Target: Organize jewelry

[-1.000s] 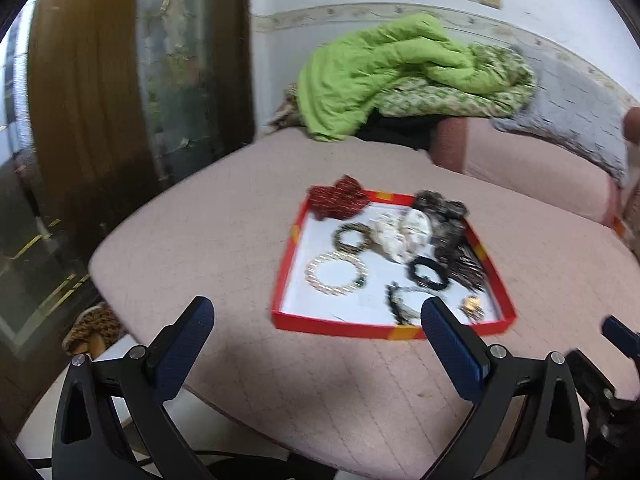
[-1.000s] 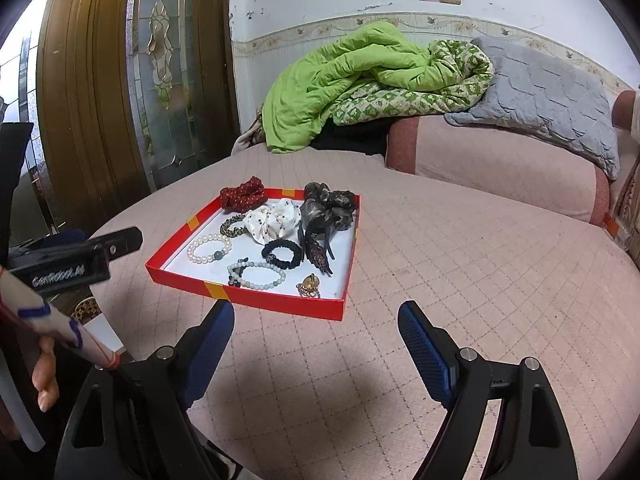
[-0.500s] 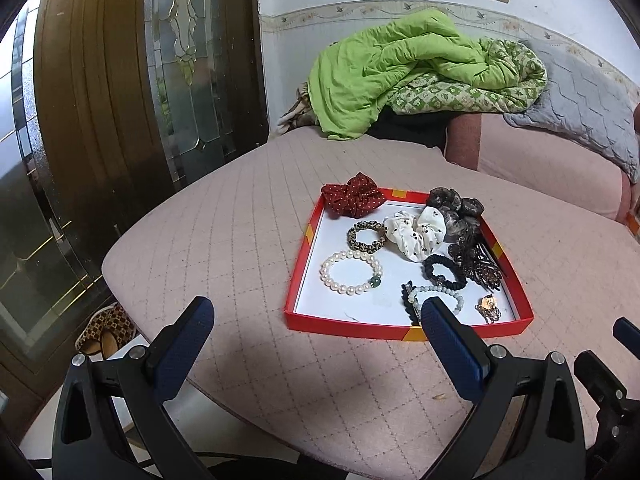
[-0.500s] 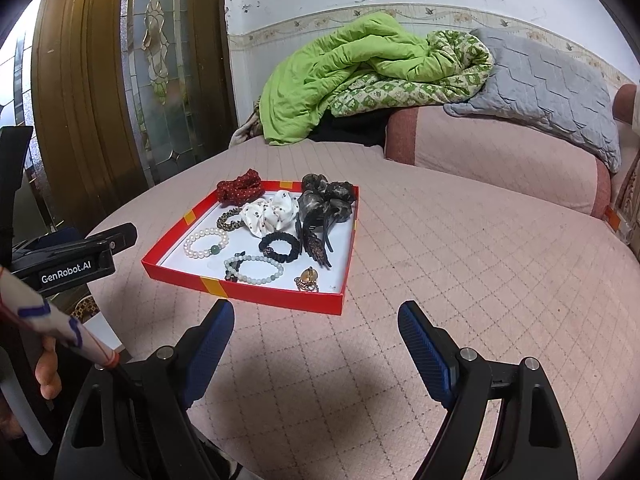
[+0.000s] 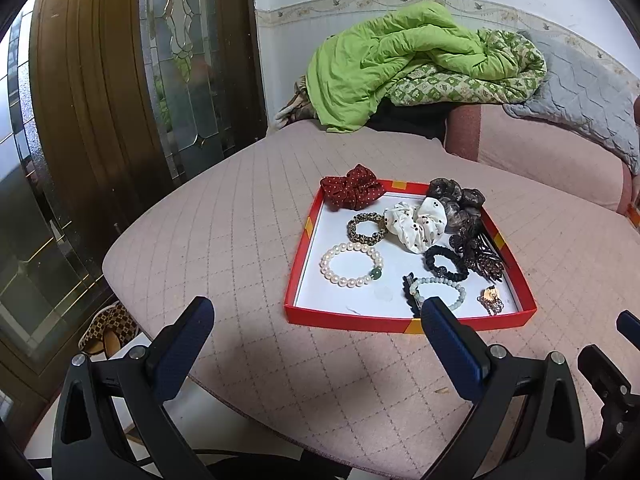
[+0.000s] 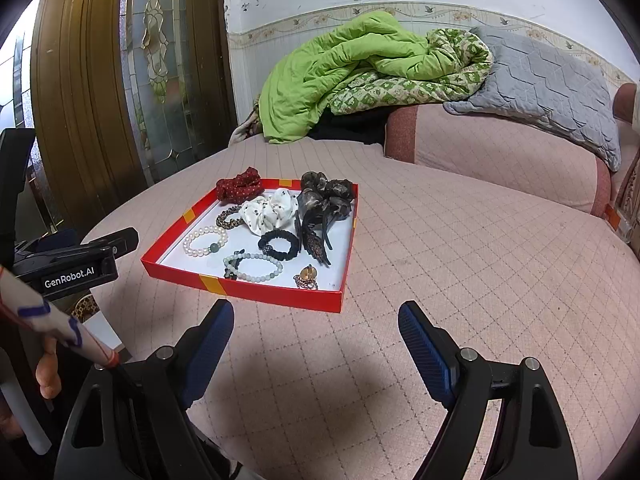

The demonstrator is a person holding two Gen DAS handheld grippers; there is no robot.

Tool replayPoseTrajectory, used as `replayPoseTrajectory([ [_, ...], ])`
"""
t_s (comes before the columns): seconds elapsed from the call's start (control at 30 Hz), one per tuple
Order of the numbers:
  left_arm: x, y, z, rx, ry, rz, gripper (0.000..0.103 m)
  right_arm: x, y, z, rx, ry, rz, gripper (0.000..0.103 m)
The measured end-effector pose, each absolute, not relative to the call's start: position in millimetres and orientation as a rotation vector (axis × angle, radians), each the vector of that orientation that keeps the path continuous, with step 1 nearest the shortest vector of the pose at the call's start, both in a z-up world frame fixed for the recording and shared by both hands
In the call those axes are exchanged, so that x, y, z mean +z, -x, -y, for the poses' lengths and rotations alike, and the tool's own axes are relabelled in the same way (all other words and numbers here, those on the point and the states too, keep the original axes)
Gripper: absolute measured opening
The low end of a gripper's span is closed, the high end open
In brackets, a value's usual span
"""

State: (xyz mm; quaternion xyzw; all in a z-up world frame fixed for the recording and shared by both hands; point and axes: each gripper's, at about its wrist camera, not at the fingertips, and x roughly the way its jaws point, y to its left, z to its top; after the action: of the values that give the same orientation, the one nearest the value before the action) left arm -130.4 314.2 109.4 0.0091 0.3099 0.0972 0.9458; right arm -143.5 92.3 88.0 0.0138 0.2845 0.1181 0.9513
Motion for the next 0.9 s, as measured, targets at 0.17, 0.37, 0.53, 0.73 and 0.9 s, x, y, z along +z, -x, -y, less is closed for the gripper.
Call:
replayPoseTrajectory([
  [0.17, 108.5, 129.3, -313.8, 0.198, -0.021, -0.641, 0.103, 88.2, 143.8, -92.3, 0.240, -0.027, -0.578, 0.088],
  [0.37, 108.3, 128.9, -314.1, 0.197, -0.022, -0.641, 0.103, 88.1, 143.8, -92.2, 0.241, -0.028, -0.579, 0.089],
  [0.53, 106.7, 128.0, -314.5, 0.197, -0.023, -0.650, 0.103, 88.0, 144.0, -92.3, 0.241, -0.026, -0.579, 0.089],
  [0.73, 105.8, 127.8, -314.9, 0.199, -0.024, -0.653, 0.103, 88.2, 144.1, -91.8, 0.241, -0.028, -0.578, 0.089],
  [0.9, 105.5, 129.1, -314.0, 0.199, -0.028, -0.656, 0.103, 87.7, 144.1, -91.8, 0.242, -0.025, -0.580, 0.089],
])
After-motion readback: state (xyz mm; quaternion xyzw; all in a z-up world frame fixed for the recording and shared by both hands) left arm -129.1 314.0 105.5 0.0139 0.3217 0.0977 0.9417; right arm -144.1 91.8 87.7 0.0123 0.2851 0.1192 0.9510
